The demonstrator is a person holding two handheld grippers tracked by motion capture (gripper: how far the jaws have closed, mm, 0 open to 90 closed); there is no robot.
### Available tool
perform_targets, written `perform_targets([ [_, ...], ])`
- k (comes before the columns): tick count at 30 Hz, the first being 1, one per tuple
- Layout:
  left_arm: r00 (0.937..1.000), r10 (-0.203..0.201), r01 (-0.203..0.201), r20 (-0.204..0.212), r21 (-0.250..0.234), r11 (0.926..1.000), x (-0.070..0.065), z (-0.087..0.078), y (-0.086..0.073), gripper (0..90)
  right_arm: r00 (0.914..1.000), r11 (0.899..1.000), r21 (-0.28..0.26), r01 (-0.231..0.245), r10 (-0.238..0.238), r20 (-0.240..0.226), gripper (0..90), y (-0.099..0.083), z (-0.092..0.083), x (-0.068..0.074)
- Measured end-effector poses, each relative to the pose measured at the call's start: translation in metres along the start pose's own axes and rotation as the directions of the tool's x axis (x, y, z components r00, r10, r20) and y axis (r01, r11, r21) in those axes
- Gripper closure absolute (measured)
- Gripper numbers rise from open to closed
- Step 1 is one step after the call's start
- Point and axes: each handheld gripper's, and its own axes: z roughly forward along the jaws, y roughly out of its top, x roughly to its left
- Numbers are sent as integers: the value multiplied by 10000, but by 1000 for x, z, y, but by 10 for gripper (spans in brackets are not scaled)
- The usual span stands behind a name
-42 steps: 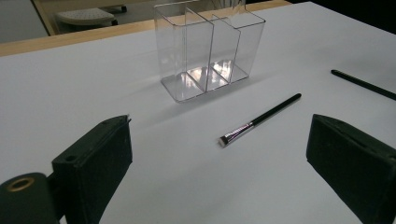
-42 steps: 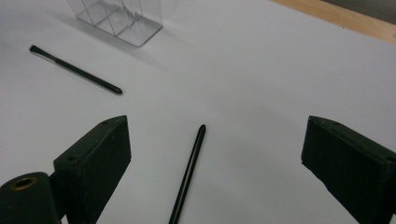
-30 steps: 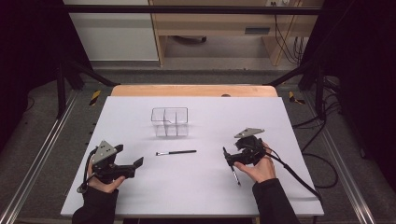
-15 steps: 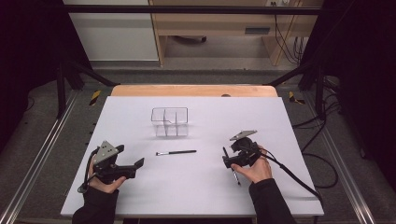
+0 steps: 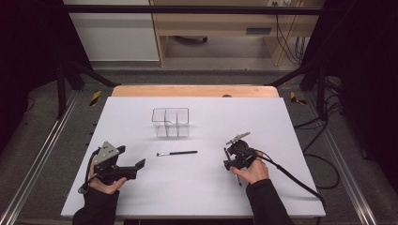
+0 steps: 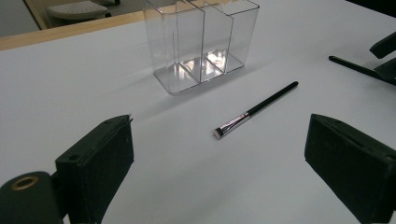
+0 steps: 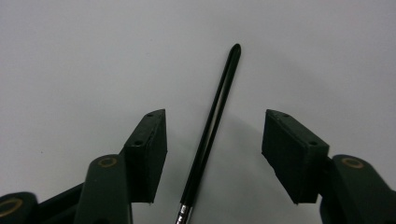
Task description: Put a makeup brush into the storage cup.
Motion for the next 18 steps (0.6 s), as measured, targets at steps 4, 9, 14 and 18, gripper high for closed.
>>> perform_targets([
  [4, 10000, 7, -8, 27, 18, 10000, 0, 0, 0, 74, 10000, 9997, 213, -74, 75, -41, 503, 0, 4, 1],
  [9, 10000, 10, -10, 34, 20, 10000, 0, 0, 0, 76, 9999, 9989, 471, -54, 60, -125, 592, 0, 6, 2],
  [14, 10000, 24, -24, 48, 34, 10000, -1, 0, 0, 77, 9998, 9981, 609, 7, 6, -201, 663, -1, 7, 1],
  [18, 10000, 17, -17, 55, 46, 10000, 0, 0, 0, 78, 9993, 9979, 654, 26, -1, -383, 713, 0, 7, 1],
])
